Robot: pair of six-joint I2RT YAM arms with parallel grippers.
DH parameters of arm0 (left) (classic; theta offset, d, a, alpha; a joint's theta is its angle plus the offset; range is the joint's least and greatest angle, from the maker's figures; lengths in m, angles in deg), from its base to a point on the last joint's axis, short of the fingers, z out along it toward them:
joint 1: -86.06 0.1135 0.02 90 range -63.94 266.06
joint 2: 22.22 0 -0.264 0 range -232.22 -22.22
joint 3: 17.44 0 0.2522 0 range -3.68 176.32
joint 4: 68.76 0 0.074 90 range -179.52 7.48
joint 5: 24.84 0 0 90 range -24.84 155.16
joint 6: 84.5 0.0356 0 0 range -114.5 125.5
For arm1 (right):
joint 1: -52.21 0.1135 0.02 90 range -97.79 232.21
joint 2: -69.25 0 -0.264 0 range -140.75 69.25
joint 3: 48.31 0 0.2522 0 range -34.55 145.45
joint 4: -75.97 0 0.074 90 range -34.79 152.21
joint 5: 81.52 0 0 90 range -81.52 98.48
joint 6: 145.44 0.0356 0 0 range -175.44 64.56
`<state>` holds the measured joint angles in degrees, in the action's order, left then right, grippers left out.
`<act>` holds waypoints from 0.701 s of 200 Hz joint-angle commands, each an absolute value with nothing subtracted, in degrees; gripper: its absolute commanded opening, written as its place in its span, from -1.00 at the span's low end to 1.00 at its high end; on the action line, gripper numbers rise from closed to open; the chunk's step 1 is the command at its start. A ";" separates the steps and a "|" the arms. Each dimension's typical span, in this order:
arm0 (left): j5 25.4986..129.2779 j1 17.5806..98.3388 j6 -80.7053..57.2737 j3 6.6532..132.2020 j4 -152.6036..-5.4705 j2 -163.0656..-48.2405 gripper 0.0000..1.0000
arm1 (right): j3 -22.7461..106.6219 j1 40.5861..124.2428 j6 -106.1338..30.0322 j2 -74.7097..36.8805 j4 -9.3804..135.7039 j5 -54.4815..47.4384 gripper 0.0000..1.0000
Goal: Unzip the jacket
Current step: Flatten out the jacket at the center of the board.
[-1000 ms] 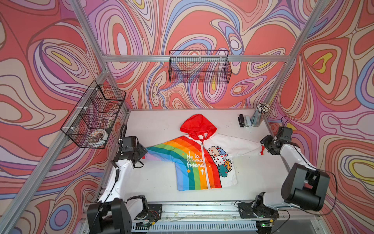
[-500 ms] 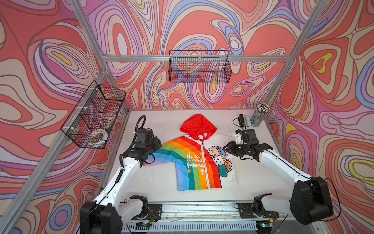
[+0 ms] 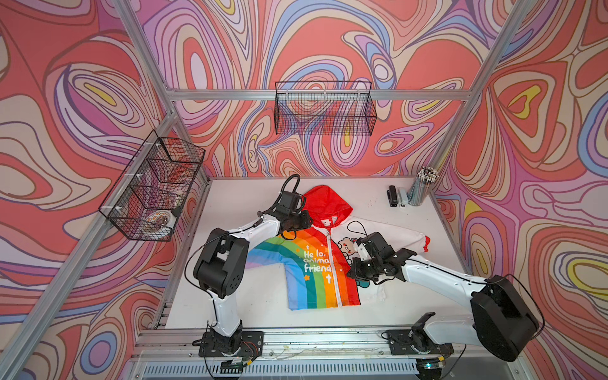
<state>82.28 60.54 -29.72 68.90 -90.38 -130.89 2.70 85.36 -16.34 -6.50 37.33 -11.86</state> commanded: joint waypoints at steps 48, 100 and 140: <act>78.80 60.91 -31.17 77.49 -96.58 -140.80 -0.33 | -1.06 91.13 -10.22 -7.63 39.99 -6.48 -1.00; 76.24 62.39 -30.71 83.63 -103.22 -146.10 -0.33 | -1.34 97.54 -7.23 -12.50 42.73 -5.88 -1.00; 75.93 63.68 -29.46 88.63 -107.60 -149.84 -0.33 | 0.98 105.32 -4.92 -18.00 42.51 -4.35 -1.00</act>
<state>78.11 62.62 -30.64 85.86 -101.63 -146.71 0.91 101.03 -7.06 -13.88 44.36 -6.55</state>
